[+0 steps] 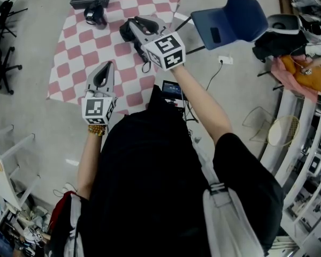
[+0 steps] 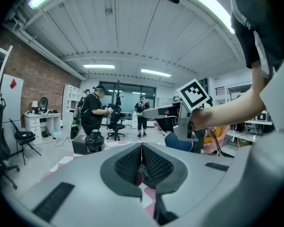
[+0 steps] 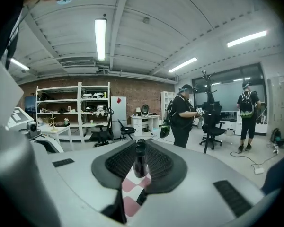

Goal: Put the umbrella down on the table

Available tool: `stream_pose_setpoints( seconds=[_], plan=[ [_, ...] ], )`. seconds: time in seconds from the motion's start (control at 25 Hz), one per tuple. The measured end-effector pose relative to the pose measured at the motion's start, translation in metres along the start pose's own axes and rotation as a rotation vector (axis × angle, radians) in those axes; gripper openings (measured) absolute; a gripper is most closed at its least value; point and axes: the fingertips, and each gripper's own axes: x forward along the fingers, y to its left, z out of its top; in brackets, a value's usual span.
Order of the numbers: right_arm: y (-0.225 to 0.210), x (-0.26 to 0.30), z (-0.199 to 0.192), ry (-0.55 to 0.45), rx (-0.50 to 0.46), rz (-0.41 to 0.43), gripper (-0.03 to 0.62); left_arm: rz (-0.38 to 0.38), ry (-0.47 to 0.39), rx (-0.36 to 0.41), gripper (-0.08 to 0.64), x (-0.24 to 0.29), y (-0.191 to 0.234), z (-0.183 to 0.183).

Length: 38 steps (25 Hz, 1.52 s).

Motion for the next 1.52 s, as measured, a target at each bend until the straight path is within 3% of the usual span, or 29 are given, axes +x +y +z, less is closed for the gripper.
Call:
stream_pose_setpoints(
  seconds=[0.6, 0.76, 1.52],
  plan=[
    [-0.008, -0.064, 0.036, -0.202, -0.042, -0.145, 0.067, -0.018, -0.016, 0.041, 0.014, 0.005, -0.006, 0.011],
    [-0.006, -0.075, 0.044, -0.244, -0.049, -0.155, 0.067, -0.036, -0.027, 0.084, 0.014, 0.007, -0.015, 0.016],
    [0.008, -0.126, 0.048, -0.333, -0.056, -0.185, 0.067, -0.076, -0.065, 0.081, 0.014, 0.009, -0.028, 0.035]
  ],
)
